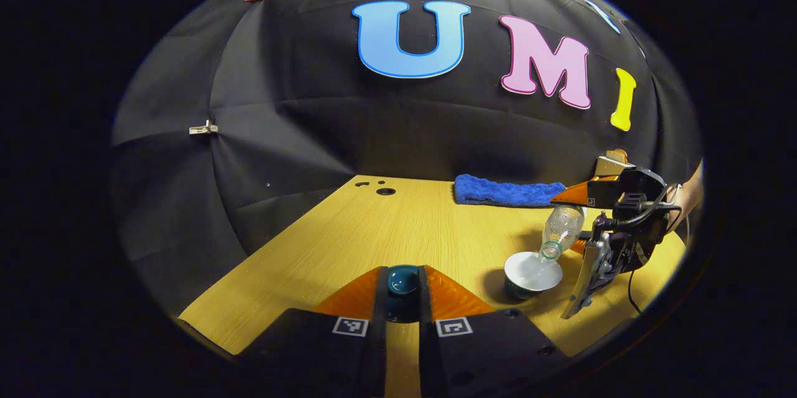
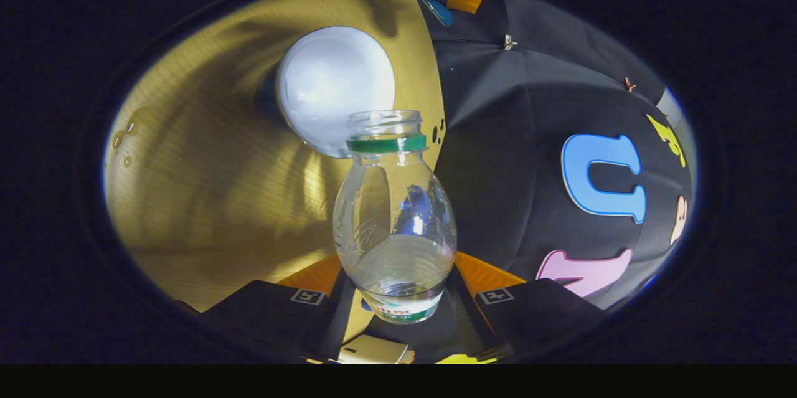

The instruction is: Open the teacup lid with one hand, grasp the water bottle and pour water into the teacup with the other hand; after pouring, place the water bottle on the coaster and then close the teacup lid.

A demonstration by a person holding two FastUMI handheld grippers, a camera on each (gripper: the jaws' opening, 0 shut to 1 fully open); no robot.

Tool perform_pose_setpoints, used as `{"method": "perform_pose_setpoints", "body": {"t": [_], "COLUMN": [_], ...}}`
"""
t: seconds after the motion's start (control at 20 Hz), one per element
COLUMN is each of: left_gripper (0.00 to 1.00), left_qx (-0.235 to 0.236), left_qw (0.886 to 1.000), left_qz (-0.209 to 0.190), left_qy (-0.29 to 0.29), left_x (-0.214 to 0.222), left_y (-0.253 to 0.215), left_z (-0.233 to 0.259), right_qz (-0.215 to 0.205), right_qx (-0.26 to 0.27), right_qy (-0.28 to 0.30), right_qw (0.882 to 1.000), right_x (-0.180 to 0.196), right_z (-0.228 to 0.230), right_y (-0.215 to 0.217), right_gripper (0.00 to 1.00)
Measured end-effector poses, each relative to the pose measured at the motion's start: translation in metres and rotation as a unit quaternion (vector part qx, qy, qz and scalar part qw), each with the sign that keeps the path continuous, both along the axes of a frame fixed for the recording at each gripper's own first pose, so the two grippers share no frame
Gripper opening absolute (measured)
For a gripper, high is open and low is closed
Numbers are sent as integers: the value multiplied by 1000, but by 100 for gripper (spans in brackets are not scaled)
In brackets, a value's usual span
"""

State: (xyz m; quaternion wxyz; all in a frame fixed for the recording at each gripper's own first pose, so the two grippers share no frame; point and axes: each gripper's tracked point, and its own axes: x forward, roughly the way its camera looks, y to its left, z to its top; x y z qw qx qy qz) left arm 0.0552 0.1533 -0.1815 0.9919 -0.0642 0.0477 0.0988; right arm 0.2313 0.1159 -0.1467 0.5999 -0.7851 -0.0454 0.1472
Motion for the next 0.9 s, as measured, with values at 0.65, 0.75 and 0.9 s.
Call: {"method": "perform_pose_setpoints", "body": {"t": [0.65,0.75,0.9], "left_gripper": [29,25,25], "left_qx": [8,14,18], "left_qw": [1000,1000,1000], "left_qz": [-1,-3,-5], "left_qy": [-1,-2,-3], "left_x": [-5,-6,-7], "left_y": [0,0,1], "left_z": [2,4,6], "right_qz": [20,25,26], "right_qx": [-43,-50,-64], "right_qy": [0,-2,-3], "right_qw": [999,998,998], "right_x": [1,2,3], "right_z": [5,6,7], "right_y": [7,7,7], "right_gripper": [73,73,73]}}
